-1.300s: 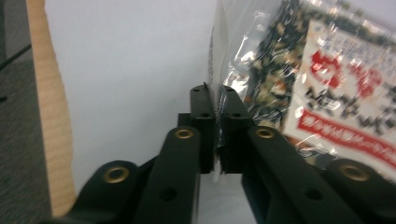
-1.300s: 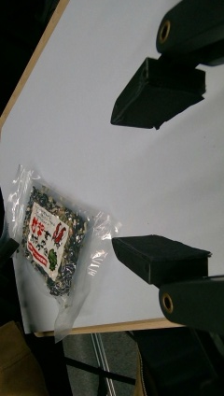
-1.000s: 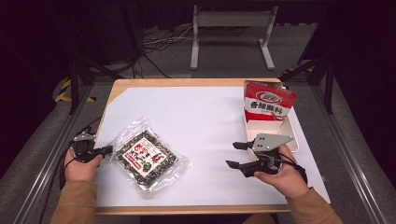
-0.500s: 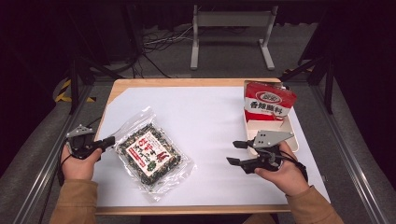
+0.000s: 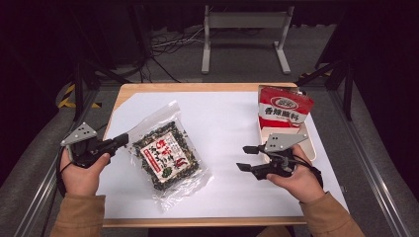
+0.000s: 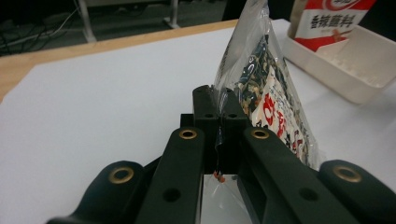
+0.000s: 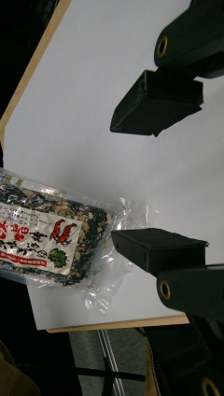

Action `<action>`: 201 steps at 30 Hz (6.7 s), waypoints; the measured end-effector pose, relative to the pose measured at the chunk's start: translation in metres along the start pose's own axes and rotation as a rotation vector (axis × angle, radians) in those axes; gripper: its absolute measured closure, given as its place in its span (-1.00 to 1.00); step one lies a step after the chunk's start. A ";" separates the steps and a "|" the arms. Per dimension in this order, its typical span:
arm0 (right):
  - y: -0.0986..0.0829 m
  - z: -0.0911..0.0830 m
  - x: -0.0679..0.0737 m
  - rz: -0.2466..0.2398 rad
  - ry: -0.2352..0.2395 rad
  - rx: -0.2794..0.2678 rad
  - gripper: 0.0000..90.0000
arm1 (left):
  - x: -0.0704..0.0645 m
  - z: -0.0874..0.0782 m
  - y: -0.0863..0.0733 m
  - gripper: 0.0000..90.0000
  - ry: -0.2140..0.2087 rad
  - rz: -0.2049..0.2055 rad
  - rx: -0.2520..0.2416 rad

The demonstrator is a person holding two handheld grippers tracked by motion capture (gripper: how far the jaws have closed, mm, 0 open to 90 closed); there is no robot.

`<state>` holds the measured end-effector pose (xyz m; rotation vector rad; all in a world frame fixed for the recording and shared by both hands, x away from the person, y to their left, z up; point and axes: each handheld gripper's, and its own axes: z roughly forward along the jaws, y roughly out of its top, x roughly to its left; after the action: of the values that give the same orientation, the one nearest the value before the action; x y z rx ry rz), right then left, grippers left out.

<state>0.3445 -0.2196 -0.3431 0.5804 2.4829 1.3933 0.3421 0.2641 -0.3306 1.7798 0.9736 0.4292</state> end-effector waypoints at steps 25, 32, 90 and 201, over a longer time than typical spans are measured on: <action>0.032 0.020 0.006 -0.049 0.020 -0.031 -0.28 | -0.087 -0.022 0.038 0.97 -0.191 0.350 -0.110; 0.042 0.026 0.009 -0.059 0.068 -0.065 -0.29 | -0.093 -0.022 0.041 0.97 -0.218 0.367 -0.112; 0.052 -0.026 -0.006 -0.120 0.141 -0.094 0.68 | -0.062 0.008 0.022 -0.42 -0.229 0.190 -0.042; -0.002 -0.137 -0.099 0.186 -0.366 -0.062 0.67 | -0.008 0.023 -0.014 -0.66 -0.142 0.042 0.026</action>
<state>0.3795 -0.3692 -0.2731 0.9763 2.1330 1.2836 0.3468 0.2459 -0.3516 1.8304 0.8473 0.3126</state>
